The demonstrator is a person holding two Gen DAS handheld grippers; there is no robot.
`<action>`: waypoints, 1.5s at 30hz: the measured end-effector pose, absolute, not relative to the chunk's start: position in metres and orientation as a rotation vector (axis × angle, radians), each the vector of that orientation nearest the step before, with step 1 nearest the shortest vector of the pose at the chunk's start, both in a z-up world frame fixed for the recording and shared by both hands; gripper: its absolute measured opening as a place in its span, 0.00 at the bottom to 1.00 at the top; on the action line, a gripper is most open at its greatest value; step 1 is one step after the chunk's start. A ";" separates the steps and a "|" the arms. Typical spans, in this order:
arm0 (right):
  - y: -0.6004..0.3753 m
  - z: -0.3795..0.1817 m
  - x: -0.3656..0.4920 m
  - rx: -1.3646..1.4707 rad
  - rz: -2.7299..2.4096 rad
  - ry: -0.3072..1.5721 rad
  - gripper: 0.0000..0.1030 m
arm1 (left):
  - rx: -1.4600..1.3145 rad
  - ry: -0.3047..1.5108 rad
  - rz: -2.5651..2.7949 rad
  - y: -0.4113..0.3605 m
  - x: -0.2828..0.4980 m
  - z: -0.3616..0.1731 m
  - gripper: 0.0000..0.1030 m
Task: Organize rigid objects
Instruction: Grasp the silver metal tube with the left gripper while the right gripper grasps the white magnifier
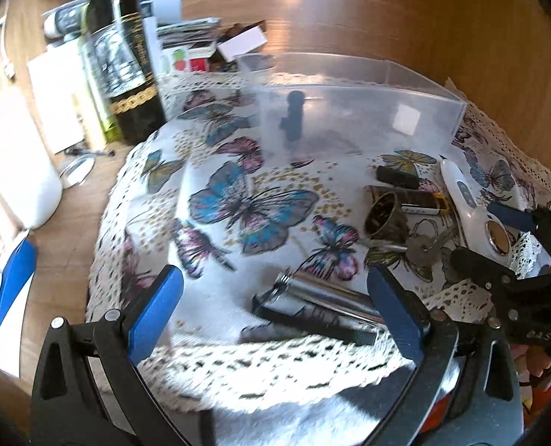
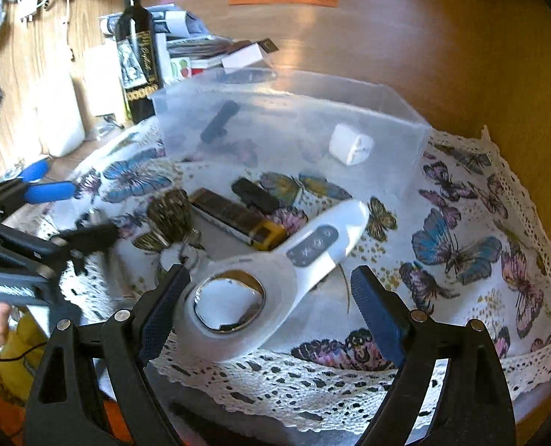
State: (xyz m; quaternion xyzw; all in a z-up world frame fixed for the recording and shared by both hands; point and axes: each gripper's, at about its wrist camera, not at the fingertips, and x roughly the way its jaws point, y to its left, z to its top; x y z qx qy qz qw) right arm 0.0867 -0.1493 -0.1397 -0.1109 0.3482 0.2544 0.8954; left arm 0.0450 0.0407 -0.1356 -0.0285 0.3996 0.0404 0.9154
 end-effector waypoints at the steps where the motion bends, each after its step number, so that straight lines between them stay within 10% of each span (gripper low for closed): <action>1: -0.152 -0.141 0.087 -0.225 0.523 0.725 0.83 | -0.073 0.828 0.083 0.042 0.043 -0.134 0.97; 11: -0.178 -0.140 0.087 -0.158 0.488 0.735 0.55 | -0.101 0.864 0.027 0.013 0.047 -0.147 0.96; 15: -0.181 -0.139 0.088 -0.164 0.482 0.728 0.37 | -0.074 0.842 0.044 0.012 0.050 -0.146 0.80; 24: -0.191 -0.136 0.090 -0.140 0.473 0.725 0.37 | -0.099 0.856 0.087 0.054 0.057 -0.140 0.42; 30: -0.193 -0.136 0.090 -0.147 0.472 0.725 0.37 | -0.213 0.858 0.035 0.053 0.056 -0.126 0.45; 34: -0.192 -0.136 0.090 -0.144 0.472 0.725 0.37 | -0.244 0.823 -0.002 0.029 0.058 -0.120 0.78; 45: -0.194 -0.137 0.088 -0.123 0.480 0.720 0.37 | -0.080 0.832 0.012 0.000 0.058 -0.138 0.74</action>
